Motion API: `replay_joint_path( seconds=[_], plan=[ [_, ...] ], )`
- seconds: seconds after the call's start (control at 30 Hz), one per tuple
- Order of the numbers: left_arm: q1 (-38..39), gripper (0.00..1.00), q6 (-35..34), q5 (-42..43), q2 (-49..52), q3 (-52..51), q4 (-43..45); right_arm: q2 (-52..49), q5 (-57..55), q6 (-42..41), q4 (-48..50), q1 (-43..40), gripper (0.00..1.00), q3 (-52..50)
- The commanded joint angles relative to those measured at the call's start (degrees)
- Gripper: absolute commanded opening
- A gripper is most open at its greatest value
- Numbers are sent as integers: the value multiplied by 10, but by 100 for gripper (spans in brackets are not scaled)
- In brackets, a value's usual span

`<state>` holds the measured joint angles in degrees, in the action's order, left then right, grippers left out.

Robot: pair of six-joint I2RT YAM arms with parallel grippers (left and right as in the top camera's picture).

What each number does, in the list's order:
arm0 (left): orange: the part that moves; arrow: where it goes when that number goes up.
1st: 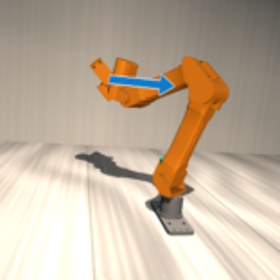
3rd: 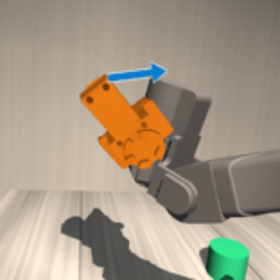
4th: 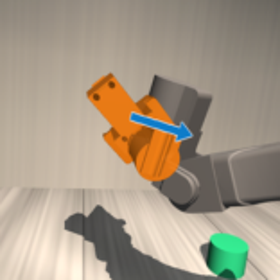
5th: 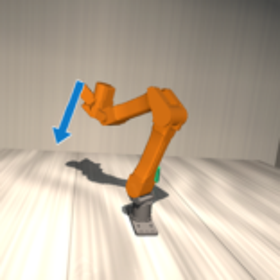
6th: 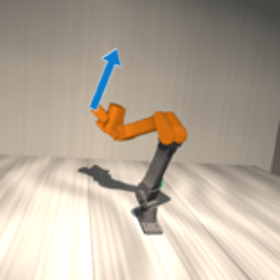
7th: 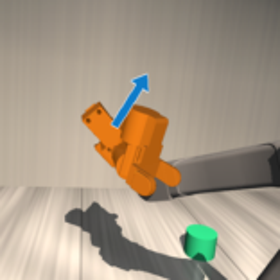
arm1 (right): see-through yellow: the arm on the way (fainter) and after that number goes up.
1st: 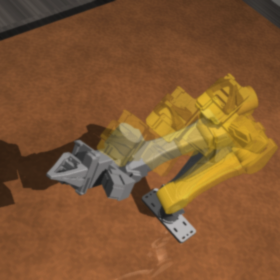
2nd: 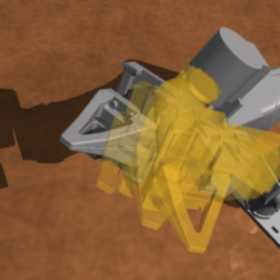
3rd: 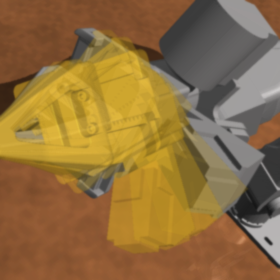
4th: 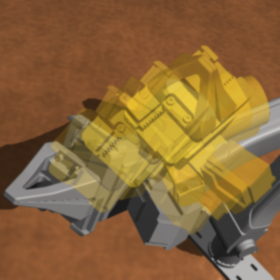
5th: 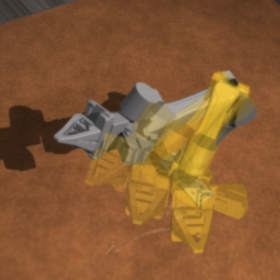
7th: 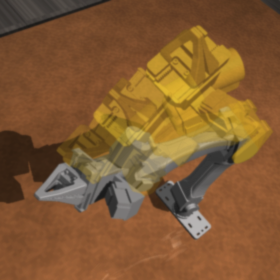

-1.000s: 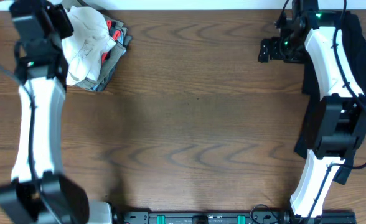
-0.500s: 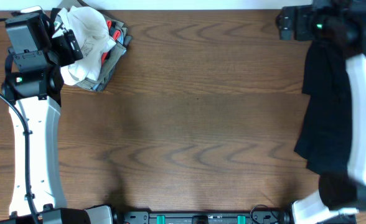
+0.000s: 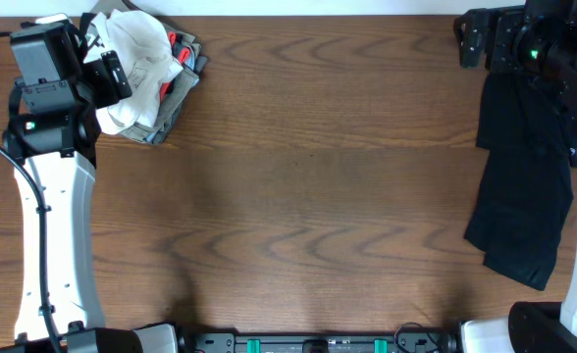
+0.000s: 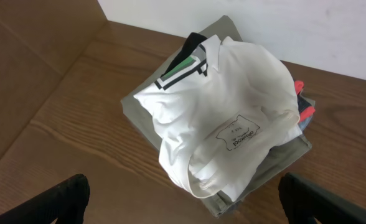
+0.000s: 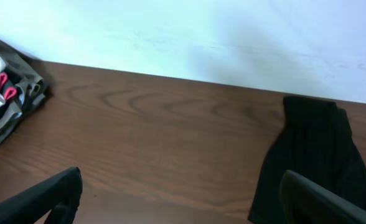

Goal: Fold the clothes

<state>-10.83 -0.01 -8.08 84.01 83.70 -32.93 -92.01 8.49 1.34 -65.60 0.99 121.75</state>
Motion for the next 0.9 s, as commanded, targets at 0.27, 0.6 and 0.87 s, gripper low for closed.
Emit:
replay_joint_path(
  seconds=[0.27,0.6,0.87],
  plan=[
    [-1,98,1,-2,-2,1,-1,11,0,8,-20,5,99,2],
    [-1,98,1,-2,-2,1,-1,137,-9,26,93,6,99,-172],
    [-1,98,1,-2,-2,1,-1,327,21,26,407,6,99,-555]
  ],
)
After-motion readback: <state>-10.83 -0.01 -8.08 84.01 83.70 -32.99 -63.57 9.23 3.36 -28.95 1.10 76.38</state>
